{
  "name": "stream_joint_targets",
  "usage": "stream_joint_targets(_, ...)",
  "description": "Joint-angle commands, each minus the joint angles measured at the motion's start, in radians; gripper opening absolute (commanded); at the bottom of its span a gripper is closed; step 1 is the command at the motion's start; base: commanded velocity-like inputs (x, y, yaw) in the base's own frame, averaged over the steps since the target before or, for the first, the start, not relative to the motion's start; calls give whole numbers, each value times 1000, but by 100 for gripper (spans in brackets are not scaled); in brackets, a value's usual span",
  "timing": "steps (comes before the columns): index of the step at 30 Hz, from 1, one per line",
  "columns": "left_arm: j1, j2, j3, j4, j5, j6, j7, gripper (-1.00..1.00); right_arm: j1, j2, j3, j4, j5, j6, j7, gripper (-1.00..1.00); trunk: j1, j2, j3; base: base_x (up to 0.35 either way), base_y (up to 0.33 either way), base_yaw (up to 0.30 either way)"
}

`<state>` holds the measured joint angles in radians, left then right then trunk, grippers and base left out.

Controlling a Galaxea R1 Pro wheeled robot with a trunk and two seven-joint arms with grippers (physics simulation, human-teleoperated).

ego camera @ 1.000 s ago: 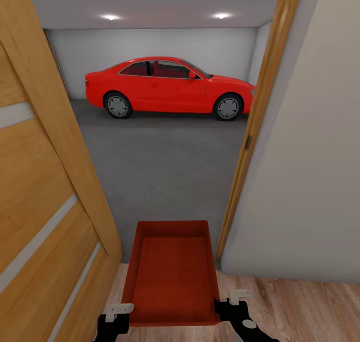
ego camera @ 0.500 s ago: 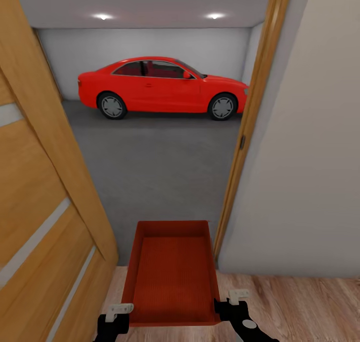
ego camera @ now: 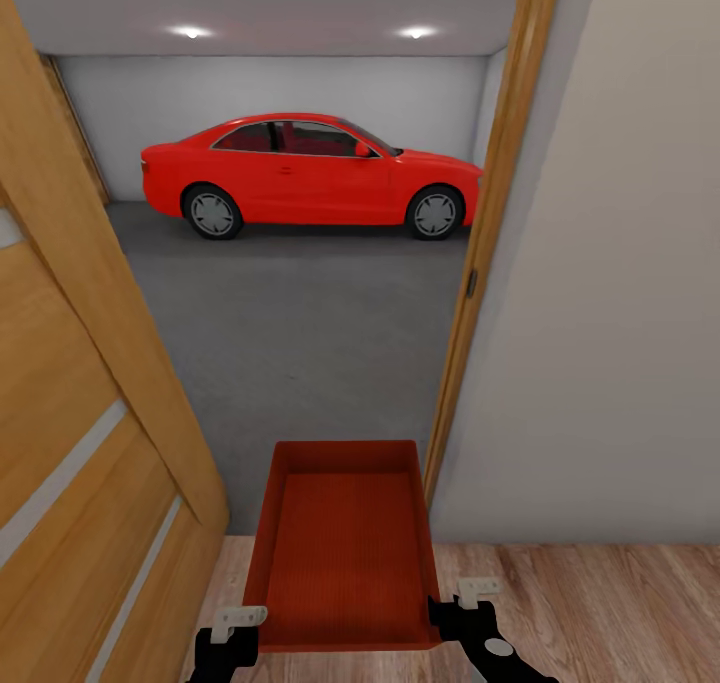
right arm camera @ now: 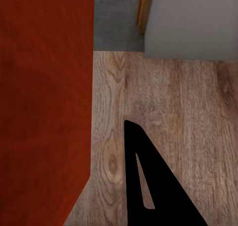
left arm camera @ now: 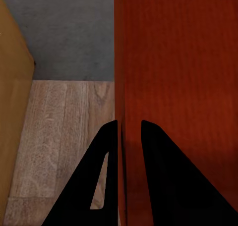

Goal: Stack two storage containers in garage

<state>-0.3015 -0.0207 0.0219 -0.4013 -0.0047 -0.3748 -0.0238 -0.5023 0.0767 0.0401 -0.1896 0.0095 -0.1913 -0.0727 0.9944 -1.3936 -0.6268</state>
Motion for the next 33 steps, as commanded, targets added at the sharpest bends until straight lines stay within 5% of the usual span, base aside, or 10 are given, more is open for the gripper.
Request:
stream_joint_targets(1, -1, 1, 16, -1, 10, -3, 8, -100, -1, -15, -6, 1, 0, -4, -12, -100, 0, 0, -1, 0, 85, -3)
stream_joint_targets(15, -1, 1, 16, 0, 11, -3, 8, -100, -1, -15, -6, 1, 0, -4, -12, -100, 0, 0, -1, 0, 87, -7)
stream_joint_targets(33, -1, 1, 16, 0, 11, -3, 8, -100, -1, -15, -6, 1, 0, -4, -12, -100, 0, 0, 0, 0, 4, -148)
